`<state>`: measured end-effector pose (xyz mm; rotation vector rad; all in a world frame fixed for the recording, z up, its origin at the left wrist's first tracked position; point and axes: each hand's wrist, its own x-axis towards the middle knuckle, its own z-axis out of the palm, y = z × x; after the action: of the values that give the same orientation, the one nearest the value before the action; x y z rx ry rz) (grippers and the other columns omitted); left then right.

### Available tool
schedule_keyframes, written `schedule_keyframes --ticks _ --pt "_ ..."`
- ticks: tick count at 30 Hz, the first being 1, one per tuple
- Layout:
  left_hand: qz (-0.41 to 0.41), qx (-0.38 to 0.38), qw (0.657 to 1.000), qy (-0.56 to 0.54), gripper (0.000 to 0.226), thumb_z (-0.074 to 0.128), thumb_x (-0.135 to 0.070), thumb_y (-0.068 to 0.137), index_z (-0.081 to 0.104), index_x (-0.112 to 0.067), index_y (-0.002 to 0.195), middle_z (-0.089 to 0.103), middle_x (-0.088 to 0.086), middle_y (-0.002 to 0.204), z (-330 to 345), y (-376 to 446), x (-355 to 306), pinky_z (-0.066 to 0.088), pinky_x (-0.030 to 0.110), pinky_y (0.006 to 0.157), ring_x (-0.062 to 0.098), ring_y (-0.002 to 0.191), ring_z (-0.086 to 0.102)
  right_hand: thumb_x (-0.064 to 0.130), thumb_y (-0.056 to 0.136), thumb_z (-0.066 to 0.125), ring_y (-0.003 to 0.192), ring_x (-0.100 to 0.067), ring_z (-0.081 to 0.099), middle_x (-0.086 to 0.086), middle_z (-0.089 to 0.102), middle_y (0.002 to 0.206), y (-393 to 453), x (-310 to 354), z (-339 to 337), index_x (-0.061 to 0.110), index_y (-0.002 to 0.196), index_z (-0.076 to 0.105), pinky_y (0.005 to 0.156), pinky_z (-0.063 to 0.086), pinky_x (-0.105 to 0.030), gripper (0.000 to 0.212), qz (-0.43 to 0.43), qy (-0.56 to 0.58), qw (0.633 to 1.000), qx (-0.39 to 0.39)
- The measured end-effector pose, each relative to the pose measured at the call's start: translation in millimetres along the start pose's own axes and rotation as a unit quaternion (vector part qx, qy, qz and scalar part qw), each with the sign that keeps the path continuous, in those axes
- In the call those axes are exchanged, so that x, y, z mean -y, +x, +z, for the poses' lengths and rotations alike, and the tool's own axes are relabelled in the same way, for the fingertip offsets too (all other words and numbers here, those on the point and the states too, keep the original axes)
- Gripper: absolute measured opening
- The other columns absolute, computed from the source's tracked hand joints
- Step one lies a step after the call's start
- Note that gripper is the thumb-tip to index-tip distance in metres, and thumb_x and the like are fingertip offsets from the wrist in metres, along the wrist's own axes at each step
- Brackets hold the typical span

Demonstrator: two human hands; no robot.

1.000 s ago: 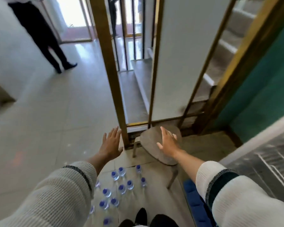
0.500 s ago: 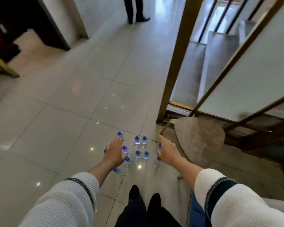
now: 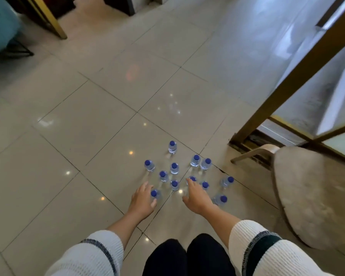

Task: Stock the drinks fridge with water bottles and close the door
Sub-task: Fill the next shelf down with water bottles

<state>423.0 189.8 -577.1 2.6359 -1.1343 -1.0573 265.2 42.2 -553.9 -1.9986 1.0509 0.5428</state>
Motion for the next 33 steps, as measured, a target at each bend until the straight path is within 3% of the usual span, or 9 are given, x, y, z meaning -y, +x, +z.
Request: schedule_keyframes --ticks 4,9,13,16,18,21,26,30,33 --pt "-0.056 -0.015 0.995 -0.076 0.06 0.062 -0.028 0.089 0.037 -0.013 0.142 0.03 0.006 0.152 77.9 65.9 38.8 0.03 0.031 0.111 0.021 0.139 0.031 0.023 0.091 0.055 0.136 -0.029 0.038 -0.01 0.033 0.152 93.3 -23.2 61.4 0.014 0.152 0.016 0.107 0.037 -0.039 0.073 -0.002 0.013 1.0 0.013" --pt "-0.136 -0.054 0.961 -0.235 0.076 0.08 -0.026 0.075 0.04 -0.011 0.139 0.041 0.007 0.14 176.4 145.5 82.6 0.036 0.029 0.105 0.022 0.128 0.043 0.024 0.086 0.067 0.131 -0.028 0.043 -0.01 0.043 0.144 203.9 -55.9 133.9 0.015 0.149 0.022 0.105 0.039 -0.036 0.078 0.021 0.067 0.998 -0.001" --pt "-0.14 -0.11 0.933 -0.312 0.073 0.084 -0.022 0.071 0.047 -0.018 0.133 0.052 0.001 0.129 242.9 183.7 111.3 0.044 0.029 0.1 0.016 0.116 0.052 0.025 0.079 0.077 0.117 -0.022 0.055 -0.003 0.056 0.128 261.4 -88.5 182.0 0.019 0.138 0.038 0.093 0.045 -0.032 0.071 0.004 0.094 0.995 -0.023" --pt "-0.14 -0.189 0.9 -0.366 0.066 0.086 -0.014 0.067 0.053 -0.02 0.125 0.06 -0.006 0.121 268.2 195.4 120.0 0.046 0.026 0.096 0.01 0.107 0.057 0.033 0.072 0.082 0.098 -0.013 0.059 0.01 0.06 0.108 275.8 -104.6 208.0 0.028 0.123 0.049 0.082 0.048 -0.03 0.061 0.002 0.128 0.987 -0.095" --pt "-0.148 -0.213 0.882 -0.393 0.062 0.087 -0.013 0.064 0.055 -0.023 0.117 0.064 -0.006 0.115 278.6 200.7 121.6 0.049 0.028 0.092 0.012 0.101 0.061 0.027 0.07 0.081 0.088 -0.007 0.06 0.016 0.062 0.096 280.6 -109.6 223.1 0.035 0.112 0.051 0.078 0.048 -0.027 0.052 0.0 0.176 0.977 -0.12" --pt "-0.169 -0.23 0.874 -0.393 0.054 0.088 -0.017 0.062 0.055 -0.03 0.103 0.067 -0.007 0.098 286.3 206.3 121.1 0.053 0.03 0.081 0.013 0.088 0.064 0.014 0.069 0.076 0.079 -0.006 0.061 0.013 0.063 0.084 288.5 -113.3 234.4 0.034 0.096 0.051 0.072 0.051 -0.027 0.042 0.014 0.228 0.964 -0.136" --pt "-0.184 -0.224 0.865 -0.409 0.046 0.086 -0.016 0.063 0.058 -0.025 0.097 0.065 -0.006 0.09 267.3 198.7 111.1 0.052 0.029 0.078 0.017 0.084 0.062 0.007 0.067 0.077 0.078 -0.012 0.056 0.007 0.06 0.085 283.0 -103.5 214.6 0.026 0.096 0.052 0.068 0.046 -0.025 0.043 0.037 0.27 0.954 -0.128" --pt "-0.167 -0.217 0.867 -0.416 0.044 0.083 -0.012 0.064 0.058 -0.025 0.097 0.065 -0.006 0.088 211.3 154.7 81.4 0.05 0.024 0.073 0.017 0.082 0.062 0.01 0.068 0.08 0.082 -0.011 0.057 0.008 0.06 0.089 224.1 -82.7 168.9 0.026 0.102 0.053 0.074 0.051 -0.028 0.046 0.027 0.275 0.954 -0.118" --pt "-0.134 -0.203 0.883 -0.401 0.047 0.083 -0.014 0.065 0.056 -0.027 0.101 0.064 -0.009 0.087 142.3 106.9 47.9 0.047 0.019 0.068 0.014 0.08 0.061 0.013 0.069 0.08 0.08 -0.008 0.056 0.012 0.056 0.087 156.8 -55.8 117.6 0.027 0.103 0.048 0.07 0.05 -0.026 0.049 0.02 0.272 0.954 -0.125"
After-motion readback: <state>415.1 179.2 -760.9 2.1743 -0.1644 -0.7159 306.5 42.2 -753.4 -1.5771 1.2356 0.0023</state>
